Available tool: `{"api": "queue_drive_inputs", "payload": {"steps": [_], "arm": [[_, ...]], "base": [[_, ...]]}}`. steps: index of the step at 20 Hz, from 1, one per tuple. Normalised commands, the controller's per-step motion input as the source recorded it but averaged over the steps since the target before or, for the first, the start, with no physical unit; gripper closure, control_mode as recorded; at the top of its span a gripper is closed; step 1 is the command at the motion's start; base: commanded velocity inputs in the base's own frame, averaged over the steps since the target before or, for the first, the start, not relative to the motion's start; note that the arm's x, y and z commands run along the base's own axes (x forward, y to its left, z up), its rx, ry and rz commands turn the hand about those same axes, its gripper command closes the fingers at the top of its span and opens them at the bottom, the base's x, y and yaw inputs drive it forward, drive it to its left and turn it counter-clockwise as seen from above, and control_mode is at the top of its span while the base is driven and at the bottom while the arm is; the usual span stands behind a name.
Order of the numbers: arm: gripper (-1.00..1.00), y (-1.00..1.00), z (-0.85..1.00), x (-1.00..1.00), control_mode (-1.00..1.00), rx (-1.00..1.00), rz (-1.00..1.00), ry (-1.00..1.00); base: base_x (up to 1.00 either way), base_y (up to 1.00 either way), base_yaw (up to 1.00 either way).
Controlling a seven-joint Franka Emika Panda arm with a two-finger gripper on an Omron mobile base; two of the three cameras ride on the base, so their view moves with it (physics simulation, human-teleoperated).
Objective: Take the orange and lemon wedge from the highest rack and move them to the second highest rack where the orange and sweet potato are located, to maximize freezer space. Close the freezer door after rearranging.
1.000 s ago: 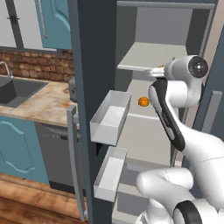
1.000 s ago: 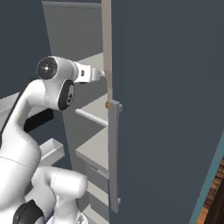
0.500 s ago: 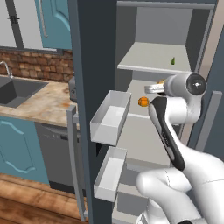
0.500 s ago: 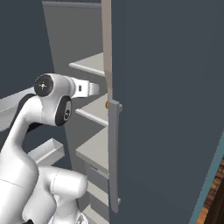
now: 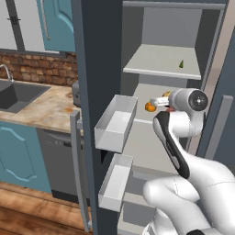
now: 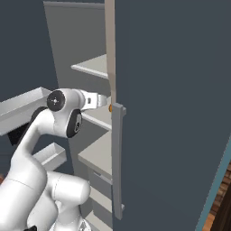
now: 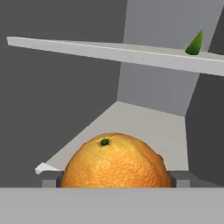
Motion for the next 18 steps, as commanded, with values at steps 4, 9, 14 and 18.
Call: {"api": "queue_drive_inputs", "payload": {"steps": [4,9,14,18], "arm": [[1.0,-0.18,-0.35,0.49,-1.0,0.0,0.0,0.0],[1.0,-0.07,-0.27,0.55,-1.0,0.0,0.0,0.09],[1.0,0.0,-0.18,0.49,-1.0,0.0,0.0,0.16],[1.0,0.0,-0.04,0.42,-1.0,0.0,0.0,0.09]], "base": [[0.0,0.0,0.0],[0.0,0.0,0.0],[0.0,0.0,0.0],[0.0,0.0,0.0]]}}
